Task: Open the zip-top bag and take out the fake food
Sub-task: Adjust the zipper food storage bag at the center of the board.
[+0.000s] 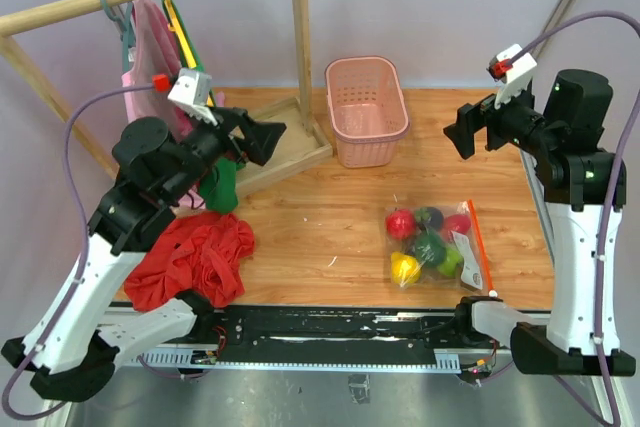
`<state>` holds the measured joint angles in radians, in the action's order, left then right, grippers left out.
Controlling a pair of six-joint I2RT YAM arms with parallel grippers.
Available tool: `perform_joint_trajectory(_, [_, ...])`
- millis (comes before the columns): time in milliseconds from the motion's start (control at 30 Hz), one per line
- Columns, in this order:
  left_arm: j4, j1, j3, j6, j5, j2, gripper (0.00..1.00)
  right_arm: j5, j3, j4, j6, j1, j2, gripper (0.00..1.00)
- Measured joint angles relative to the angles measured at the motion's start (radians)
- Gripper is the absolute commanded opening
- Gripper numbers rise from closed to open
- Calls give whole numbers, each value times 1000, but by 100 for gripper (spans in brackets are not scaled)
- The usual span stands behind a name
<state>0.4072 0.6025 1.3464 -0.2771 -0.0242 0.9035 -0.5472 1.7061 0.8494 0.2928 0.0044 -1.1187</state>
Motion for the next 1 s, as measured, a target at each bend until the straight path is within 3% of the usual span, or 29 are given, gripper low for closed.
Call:
perform_joint_trajectory(233, [14, -84, 109, 7, 0, 214, 99, 76, -63, -18, -8, -2, -69, 98])
perform_joint_trajectory(467, [5, -147, 82, 0, 2, 355, 99, 50, -154, -23, 31, -6, -117, 98])
perform_joint_trajectory(767, [-133, -189, -145, -62, 70, 294, 99, -179, -332, -48, 55, -165, -163, 99])
perform_joint_trajectory(1000, [-267, -196, -300, -103, 151, 176, 98, -292, -410, -9, 170, -218, -174, 98])
